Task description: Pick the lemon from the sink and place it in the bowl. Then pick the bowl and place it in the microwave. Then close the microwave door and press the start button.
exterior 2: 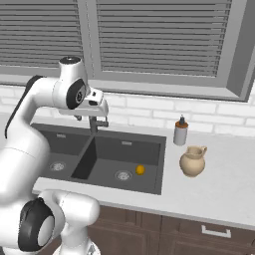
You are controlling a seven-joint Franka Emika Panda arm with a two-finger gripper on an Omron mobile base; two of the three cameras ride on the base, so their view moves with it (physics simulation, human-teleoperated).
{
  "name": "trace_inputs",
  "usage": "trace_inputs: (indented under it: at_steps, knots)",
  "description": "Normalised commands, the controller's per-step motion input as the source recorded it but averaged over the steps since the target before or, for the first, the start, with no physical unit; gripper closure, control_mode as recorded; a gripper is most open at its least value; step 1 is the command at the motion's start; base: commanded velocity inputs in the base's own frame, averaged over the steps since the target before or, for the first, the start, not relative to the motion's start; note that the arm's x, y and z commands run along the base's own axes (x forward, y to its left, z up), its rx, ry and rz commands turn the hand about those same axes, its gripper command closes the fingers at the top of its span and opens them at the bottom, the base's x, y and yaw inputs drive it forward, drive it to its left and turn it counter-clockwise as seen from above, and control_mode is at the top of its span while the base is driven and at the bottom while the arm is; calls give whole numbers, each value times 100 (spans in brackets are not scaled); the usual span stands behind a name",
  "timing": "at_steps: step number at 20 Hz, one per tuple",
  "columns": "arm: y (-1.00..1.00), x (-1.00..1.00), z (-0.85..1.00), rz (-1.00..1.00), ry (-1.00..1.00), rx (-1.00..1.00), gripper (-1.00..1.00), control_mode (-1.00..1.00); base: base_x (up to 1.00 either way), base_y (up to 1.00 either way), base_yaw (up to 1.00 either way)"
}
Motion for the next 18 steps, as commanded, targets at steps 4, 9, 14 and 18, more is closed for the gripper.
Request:
trace_inputs:
  at_steps: [4, 9, 14, 18]
  knots:
    - [-24, -18, -11, -4, 0, -1, -100, -100, 0, 0, 0]
    - [-73, 18, -74, -20, 16, 4, -100, -100, 0, 0, 0]
    - [-88, 37, -99, -14, 28, 12, -100, -100, 0, 0, 0]
    - [-74, 59, -100, -8, 20, 22, -100, -100, 0, 0, 0]
